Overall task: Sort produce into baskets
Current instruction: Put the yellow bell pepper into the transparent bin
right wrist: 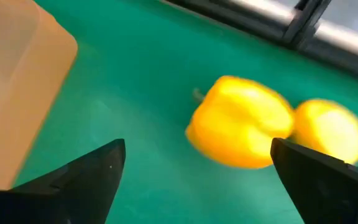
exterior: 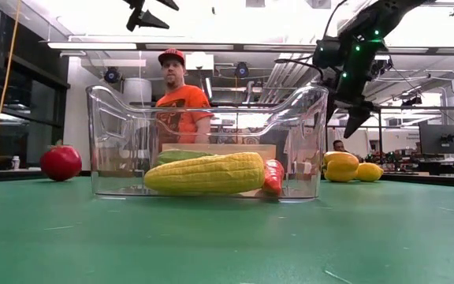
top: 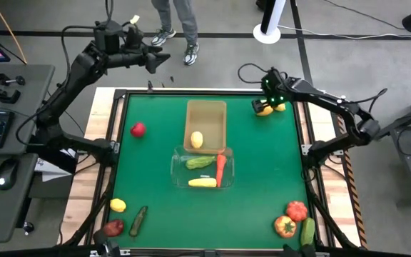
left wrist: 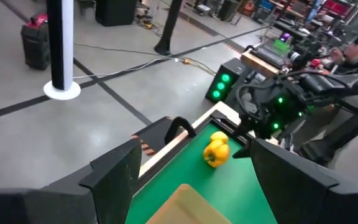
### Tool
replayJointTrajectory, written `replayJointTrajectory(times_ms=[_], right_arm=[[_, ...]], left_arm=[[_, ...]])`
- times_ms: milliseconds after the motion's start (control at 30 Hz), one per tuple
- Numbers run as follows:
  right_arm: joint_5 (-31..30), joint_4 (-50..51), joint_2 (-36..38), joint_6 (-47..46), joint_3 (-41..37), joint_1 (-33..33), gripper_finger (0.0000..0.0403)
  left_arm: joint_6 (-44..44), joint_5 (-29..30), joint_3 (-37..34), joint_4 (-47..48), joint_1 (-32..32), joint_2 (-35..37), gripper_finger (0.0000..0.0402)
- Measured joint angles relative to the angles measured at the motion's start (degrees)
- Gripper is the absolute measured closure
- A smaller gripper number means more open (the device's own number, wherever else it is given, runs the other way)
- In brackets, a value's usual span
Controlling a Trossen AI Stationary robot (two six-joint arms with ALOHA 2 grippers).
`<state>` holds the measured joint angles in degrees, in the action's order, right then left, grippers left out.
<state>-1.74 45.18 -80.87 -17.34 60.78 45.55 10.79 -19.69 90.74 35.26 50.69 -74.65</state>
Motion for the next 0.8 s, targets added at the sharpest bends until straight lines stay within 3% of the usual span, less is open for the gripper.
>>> replayJointTrajectory(times_ms=[267,433,800], right_arm=[[-2.11,-0.26,-1.22,10.41,10.11,0.11,0.0017],[-5.35,0.90,-1.20,10.54,13.35,0.09,0.0017],[-4.86,8.80,-13.25,28.67,14.39,2.19,0.0017]], left_arm=[[-3.43,-5.59,0.00,3.54,1.09,0.00,0.0112],[-2.96,-5.67,0.00,6.83,0.13,0.00,0.0112],[-3.03,-5.26,0.00,0.48,-9.94,-0.11,0.0112]])
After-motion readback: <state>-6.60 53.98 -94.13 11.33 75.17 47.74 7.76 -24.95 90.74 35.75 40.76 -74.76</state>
